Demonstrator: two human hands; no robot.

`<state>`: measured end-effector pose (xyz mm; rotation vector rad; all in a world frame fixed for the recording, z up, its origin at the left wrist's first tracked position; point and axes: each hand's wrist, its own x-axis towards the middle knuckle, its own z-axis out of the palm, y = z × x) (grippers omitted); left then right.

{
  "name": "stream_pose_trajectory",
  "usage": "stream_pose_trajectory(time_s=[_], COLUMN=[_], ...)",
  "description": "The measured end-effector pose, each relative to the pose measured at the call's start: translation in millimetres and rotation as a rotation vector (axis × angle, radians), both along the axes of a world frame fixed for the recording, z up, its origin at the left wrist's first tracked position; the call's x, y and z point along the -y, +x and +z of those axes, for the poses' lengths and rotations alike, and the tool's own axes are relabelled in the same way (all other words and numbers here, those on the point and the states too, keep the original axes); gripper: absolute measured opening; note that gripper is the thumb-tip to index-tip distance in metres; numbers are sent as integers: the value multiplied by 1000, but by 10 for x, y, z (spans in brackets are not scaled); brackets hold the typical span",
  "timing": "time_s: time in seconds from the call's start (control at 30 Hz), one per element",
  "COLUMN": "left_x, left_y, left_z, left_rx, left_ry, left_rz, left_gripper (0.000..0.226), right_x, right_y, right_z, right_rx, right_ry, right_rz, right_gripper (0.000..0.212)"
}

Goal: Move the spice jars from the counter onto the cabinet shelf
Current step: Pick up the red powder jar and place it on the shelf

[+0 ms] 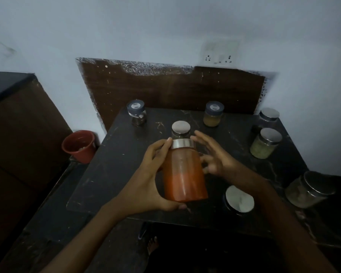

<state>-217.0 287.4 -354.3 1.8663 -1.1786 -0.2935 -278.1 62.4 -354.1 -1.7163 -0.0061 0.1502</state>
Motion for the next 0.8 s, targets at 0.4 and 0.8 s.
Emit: stream_pose_trajectory(time_s=[0.4, 0.8], left_x=[47, 49], left_y=[-192, -271], left_z=[88, 83], left_rx=[-41, -142], left_ry=[55, -39], left_rz=[-63, -29], left_gripper=[130, 122], right_x=[-71, -47], right_y=[-555, -585], right_z=[304, 376], right_rx=[110, 27], right_ry=[-481, -510], right_rz=[139, 172], right_gripper=[125, 130])
